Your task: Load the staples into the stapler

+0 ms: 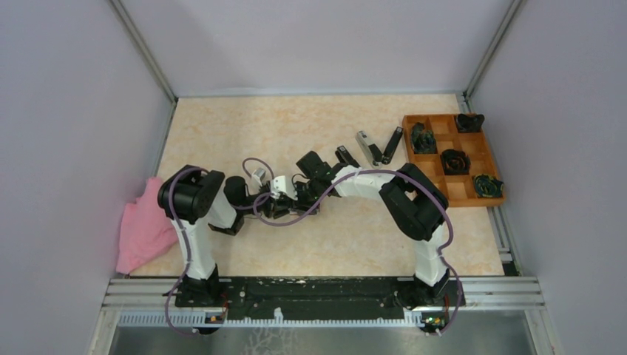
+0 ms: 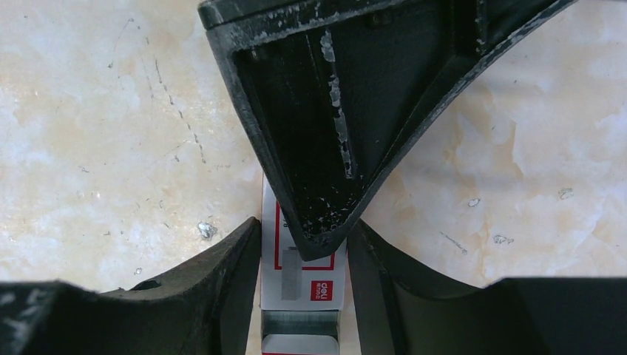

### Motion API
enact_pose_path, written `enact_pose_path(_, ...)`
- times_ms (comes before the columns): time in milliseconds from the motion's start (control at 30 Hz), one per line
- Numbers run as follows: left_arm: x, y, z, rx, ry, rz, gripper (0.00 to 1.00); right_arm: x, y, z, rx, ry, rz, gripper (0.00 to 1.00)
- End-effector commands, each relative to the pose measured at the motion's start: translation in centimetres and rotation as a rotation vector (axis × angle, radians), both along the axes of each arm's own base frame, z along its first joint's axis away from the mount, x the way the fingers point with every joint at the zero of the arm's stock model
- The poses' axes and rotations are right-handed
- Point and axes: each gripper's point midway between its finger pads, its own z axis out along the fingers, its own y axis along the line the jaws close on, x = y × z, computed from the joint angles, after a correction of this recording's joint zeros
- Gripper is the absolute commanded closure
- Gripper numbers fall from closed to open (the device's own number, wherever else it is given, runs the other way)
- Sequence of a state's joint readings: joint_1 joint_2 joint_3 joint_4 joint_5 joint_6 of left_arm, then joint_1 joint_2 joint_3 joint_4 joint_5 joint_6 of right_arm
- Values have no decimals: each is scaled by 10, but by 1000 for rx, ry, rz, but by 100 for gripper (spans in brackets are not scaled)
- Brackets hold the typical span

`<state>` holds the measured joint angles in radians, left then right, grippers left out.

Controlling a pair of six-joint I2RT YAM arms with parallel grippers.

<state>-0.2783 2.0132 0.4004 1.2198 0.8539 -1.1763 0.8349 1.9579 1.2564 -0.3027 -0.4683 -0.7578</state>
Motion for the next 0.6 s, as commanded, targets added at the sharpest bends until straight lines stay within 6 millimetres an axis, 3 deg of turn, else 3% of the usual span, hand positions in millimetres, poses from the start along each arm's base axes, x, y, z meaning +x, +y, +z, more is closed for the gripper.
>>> enact_pose_path(0, 0, 12, -1, 59, -19, 20, 56, 1, 0, 2, 19, 0, -19, 54)
enact_pose_path(333, 10, 58, -11, 373, 46, 151, 37, 8, 3, 4, 39, 4, -87, 54)
enact_pose_path(567, 18, 100, 1, 598, 95, 306, 36, 22, 24, 16, 105, -14, -191, 55)
